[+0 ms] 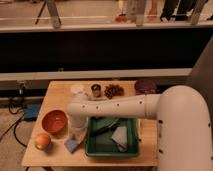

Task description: Wipe table surface with sponge

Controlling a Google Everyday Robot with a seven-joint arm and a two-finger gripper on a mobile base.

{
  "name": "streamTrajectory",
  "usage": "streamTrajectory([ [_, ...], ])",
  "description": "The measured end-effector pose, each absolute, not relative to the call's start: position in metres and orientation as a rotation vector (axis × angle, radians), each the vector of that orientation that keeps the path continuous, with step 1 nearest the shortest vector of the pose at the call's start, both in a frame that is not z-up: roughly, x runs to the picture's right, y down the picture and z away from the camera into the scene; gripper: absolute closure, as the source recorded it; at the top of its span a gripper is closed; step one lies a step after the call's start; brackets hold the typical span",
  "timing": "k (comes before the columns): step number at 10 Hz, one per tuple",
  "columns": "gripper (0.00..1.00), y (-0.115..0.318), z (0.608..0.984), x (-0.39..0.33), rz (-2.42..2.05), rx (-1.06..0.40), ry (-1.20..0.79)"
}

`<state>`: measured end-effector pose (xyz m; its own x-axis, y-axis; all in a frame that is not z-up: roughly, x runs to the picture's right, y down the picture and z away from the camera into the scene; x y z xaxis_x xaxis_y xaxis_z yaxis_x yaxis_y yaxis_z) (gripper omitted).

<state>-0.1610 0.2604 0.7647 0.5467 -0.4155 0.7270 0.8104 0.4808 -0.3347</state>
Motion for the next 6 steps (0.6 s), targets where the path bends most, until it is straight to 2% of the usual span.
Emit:
streamTrajectory([
  [3,1.00,0.236,0.793,-0.167,-0.821,-0.716,-0.607],
  [6,1.00,0.219,0.800,-0.200,-0.863,-0.686,-0.622],
])
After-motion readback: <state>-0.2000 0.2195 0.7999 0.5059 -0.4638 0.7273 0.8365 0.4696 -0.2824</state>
